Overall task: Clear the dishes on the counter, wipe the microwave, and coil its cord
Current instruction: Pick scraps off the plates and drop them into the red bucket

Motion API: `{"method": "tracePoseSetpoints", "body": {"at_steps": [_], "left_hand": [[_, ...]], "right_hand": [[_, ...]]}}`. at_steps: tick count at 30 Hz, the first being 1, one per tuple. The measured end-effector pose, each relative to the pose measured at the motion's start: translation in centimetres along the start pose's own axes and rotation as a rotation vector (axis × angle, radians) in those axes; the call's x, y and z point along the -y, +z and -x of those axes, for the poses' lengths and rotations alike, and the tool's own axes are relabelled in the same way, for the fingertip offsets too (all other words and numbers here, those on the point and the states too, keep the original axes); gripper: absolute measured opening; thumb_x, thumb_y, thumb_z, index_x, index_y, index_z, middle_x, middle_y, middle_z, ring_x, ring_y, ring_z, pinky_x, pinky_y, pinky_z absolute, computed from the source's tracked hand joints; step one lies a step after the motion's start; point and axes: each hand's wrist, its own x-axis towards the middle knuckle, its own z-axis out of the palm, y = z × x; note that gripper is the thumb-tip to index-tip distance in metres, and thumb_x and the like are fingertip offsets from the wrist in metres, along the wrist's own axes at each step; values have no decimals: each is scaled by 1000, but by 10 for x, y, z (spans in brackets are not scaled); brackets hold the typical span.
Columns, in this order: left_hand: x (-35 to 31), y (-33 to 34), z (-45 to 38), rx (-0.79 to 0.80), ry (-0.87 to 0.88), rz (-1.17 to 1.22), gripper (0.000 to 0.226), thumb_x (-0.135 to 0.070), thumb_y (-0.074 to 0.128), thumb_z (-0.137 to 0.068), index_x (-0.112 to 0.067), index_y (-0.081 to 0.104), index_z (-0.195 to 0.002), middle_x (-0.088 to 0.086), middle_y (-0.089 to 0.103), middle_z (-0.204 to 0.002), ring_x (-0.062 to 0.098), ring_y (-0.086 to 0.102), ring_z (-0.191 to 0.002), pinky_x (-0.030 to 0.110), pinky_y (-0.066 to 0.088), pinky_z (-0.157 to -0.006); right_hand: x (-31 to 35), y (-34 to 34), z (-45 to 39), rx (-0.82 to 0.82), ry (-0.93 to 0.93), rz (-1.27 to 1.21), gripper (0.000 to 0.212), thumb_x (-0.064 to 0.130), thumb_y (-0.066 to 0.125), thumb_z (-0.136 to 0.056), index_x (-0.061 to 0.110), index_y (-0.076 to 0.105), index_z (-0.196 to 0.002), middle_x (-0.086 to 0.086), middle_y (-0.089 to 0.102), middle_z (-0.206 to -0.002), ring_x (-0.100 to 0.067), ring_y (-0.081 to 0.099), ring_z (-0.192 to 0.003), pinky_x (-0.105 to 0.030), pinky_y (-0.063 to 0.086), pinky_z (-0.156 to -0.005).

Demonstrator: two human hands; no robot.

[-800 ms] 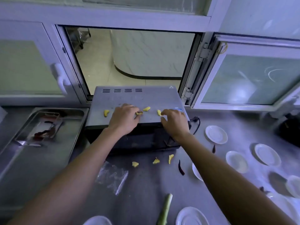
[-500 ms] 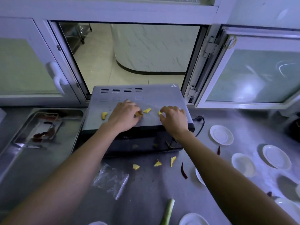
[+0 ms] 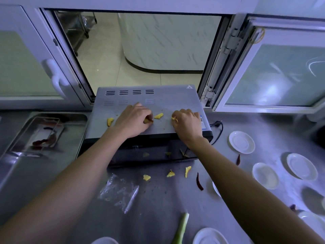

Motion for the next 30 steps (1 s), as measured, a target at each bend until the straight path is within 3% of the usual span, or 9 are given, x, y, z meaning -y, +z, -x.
{"method": "tracePoseSetpoints", "body": {"at_steps": [8, 14, 18, 21, 27, 30], "left_hand": [[-5, -2, 9, 0, -18, 32, 19, -30, 71, -86, -21, 71, -103, -5, 69, -98, 18, 55, -100, 37, 50, -81], [-21, -2, 19, -29, 14, 111, 18, -26, 70, -86, -21, 73, -103, -3, 71, -98, 20, 56, -100, 40, 51, -81], [-43, 2, 24, -45, 92, 147, 17, -26, 70, -87, -19, 72, -103, 0, 70, -96, 24, 57, -100, 40, 52, -79], [-66, 7, 26, -48, 167, 182, 15, -26, 68, -89, -19, 72, -102, 2, 70, -97, 26, 58, -103, 40, 51, -88], [-140, 19, 25, -37, 346, 252, 15, -17, 70, -87, -13, 74, -101, 5, 70, -96, 28, 58, -96, 40, 51, -78], [-191, 27, 24, -12, 452, 267, 14, -14, 69, -86, -11, 75, -98, 7, 70, -94, 30, 60, -93, 41, 51, -77]], "right_hand": [[3, -10, 12, -11, -16, -154, 22, 5, 55, -92, 7, 69, -108, -11, 67, -103, -34, 59, -94, -43, 47, -79], [4, -23, 32, -34, 35, -261, 25, -4, 54, -87, 1, 70, -105, -16, 66, -102, -37, 58, -93, -46, 50, -73], [-7, -36, 59, -90, 87, -246, 23, -2, 55, -86, 3, 72, -99, -14, 68, -100, -35, 60, -90, -44, 52, -69], [-22, -48, 87, -145, 129, -222, 15, -2, 60, -83, 0, 72, -92, -18, 67, -93, -40, 59, -83, -42, 50, -63], [-70, -78, 158, -213, 278, -237, 17, 0, 59, -86, 4, 74, -93, -13, 70, -95, -34, 62, -85, -43, 51, -71], [-102, -95, 202, -238, 390, -214, 20, 1, 60, -86, 8, 75, -98, -9, 70, -97, -31, 63, -86, -40, 51, -66]]}}
